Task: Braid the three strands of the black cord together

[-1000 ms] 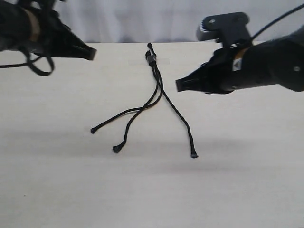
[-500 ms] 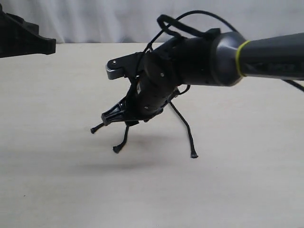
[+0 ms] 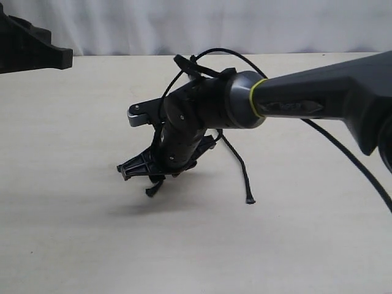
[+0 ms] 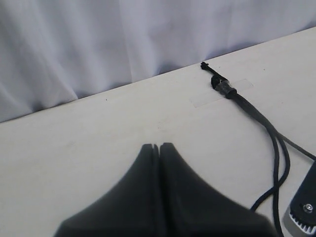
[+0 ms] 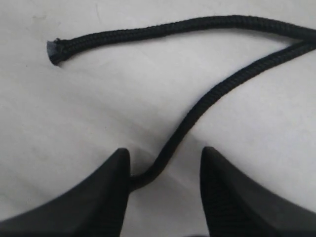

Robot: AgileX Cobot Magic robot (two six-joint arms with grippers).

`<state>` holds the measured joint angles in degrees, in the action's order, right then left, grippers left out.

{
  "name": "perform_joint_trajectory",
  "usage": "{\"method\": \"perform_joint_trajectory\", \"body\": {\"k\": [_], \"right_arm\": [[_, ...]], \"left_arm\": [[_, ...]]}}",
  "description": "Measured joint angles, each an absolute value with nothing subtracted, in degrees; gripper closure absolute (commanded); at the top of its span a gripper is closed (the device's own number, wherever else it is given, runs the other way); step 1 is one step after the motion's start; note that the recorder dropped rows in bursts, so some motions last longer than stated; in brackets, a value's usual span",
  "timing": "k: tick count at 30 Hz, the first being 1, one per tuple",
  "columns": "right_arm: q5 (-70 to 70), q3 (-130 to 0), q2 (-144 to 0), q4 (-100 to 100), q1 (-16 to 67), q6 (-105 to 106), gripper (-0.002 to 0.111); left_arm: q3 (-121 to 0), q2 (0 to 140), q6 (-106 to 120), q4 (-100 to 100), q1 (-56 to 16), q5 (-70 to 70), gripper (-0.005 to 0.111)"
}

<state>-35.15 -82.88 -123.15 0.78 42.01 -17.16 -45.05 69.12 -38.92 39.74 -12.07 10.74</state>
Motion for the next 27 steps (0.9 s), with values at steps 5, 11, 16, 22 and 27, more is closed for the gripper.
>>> {"method": "perform_joint_trajectory", "body": {"k": [5, 11, 16, 22, 27], "right_arm": [[-34.50, -83.01, -124.67, 0.78, 42.01, -17.16, 0.066], [-34.21, -83.48, -125.42, -1.37, 42.01, -17.16, 0.104], [-37.36, -83.48, -124.73, -5.48, 42.01, -17.16, 0.104], [-45.20, -83.36, -119.02, -14.79, 41.89, -17.16, 0.104], [-50.86, -83.36, -115.35, -24.00, 37.75, -17.16, 0.104]], "left_arm": [[-45.05, 69.12, -38.92, 39.74, -12.07, 10.74, 0.107], [-45.05, 69.12, -38.92, 39.74, -12.07, 10.59, 0.107], [-45.05, 69.12, -38.92, 39.74, -12.07, 10.59, 0.107], [-45.05, 69.12, -38.92, 39.74, -12.07, 10.59, 0.107], [-45.05, 69.12, -38.92, 39.74, -12.07, 10.94, 0.107]]}}
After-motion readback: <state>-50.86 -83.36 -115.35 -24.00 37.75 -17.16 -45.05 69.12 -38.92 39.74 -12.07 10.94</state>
